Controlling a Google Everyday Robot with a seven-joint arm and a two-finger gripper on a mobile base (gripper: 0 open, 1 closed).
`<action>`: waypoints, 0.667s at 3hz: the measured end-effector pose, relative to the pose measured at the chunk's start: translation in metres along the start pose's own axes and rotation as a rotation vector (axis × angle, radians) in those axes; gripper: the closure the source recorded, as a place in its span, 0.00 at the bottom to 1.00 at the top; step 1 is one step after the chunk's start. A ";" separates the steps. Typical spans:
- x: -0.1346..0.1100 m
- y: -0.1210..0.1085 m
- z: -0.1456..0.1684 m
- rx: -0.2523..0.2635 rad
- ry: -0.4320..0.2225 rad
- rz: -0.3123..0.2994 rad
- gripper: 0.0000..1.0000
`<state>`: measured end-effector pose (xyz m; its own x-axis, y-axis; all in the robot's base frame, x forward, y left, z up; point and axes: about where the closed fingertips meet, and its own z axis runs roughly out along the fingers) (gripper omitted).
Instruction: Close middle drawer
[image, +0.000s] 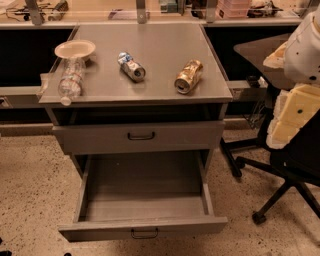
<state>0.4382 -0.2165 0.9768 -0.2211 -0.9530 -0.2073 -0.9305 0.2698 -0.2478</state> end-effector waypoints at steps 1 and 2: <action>-0.003 -0.005 0.004 -0.003 -0.013 0.004 0.00; -0.015 -0.022 0.019 -0.020 -0.065 0.018 0.00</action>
Offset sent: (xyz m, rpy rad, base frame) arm 0.0572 0.0192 -0.0204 0.1368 0.0226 0.0035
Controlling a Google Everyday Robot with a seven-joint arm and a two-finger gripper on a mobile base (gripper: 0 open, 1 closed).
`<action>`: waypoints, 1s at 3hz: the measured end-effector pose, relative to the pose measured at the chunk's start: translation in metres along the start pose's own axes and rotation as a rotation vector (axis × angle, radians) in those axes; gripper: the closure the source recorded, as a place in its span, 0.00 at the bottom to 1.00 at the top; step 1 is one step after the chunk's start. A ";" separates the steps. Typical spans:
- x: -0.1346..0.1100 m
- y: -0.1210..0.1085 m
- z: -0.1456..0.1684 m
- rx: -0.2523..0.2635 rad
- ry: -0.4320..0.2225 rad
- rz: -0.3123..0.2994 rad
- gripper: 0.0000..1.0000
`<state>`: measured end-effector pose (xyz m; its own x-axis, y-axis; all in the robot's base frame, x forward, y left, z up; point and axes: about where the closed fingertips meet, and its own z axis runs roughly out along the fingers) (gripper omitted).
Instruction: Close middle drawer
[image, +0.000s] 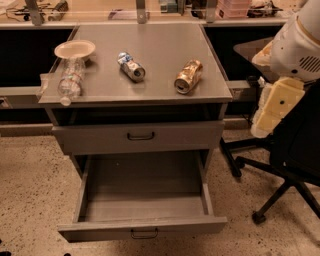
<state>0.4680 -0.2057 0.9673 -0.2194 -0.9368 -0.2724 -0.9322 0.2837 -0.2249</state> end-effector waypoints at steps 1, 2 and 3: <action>0.000 -0.001 0.001 -0.002 -0.001 0.000 0.00; -0.001 -0.001 0.004 0.013 0.016 -0.025 0.00; -0.011 0.032 0.051 -0.053 0.055 -0.150 0.00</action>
Offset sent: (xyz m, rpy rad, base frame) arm 0.0056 -0.0007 -0.0051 -0.0331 0.0098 0.0059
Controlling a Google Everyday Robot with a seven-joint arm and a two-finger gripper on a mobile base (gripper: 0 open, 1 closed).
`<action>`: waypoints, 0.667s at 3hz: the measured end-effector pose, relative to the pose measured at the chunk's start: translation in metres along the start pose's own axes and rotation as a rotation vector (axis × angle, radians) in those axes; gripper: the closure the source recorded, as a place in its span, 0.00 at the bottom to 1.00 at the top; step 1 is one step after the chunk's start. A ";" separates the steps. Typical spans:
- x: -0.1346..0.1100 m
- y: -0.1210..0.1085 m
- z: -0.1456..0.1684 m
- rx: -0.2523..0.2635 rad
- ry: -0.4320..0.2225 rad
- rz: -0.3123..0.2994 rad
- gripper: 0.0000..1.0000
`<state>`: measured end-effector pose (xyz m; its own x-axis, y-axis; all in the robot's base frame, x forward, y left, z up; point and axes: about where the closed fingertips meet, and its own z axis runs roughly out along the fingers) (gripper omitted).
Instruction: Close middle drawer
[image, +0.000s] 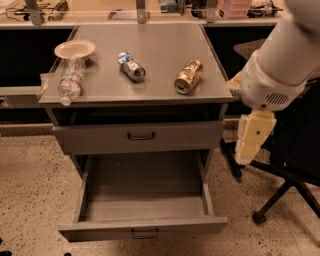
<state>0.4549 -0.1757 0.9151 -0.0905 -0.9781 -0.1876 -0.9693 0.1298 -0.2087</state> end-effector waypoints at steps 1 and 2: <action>0.008 0.037 0.050 -0.090 0.140 -0.078 0.00; 0.019 0.049 0.063 -0.119 0.180 -0.088 0.00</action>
Offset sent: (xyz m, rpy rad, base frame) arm -0.0243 0.0051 -0.0542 -0.1357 0.0889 0.0595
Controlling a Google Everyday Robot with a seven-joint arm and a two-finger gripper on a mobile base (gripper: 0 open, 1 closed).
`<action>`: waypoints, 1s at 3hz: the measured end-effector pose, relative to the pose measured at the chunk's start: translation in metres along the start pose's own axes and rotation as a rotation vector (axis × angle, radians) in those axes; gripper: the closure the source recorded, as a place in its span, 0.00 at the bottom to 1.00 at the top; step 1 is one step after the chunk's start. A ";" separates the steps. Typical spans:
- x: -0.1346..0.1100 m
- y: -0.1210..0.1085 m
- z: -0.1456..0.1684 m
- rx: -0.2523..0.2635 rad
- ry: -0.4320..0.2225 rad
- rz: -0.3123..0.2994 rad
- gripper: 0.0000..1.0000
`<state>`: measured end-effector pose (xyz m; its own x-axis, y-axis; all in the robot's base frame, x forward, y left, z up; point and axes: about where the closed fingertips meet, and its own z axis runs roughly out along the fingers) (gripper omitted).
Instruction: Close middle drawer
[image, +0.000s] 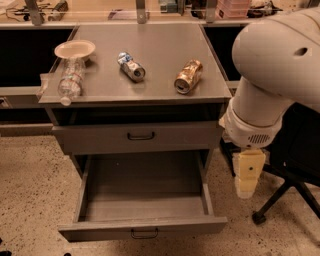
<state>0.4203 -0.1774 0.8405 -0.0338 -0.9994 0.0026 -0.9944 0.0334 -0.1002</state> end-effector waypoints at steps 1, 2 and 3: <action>-0.007 0.000 0.005 -0.013 -0.012 -0.037 0.00; -0.029 0.025 0.066 -0.118 -0.126 -0.123 0.00; -0.087 0.082 0.144 -0.239 -0.356 -0.182 0.00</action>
Offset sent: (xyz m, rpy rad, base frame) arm -0.0422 0.1447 -0.1884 0.7143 0.2167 0.3033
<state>0.3561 -0.0883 0.6883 0.1379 -0.9275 -0.3473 -0.9776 -0.1838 0.1026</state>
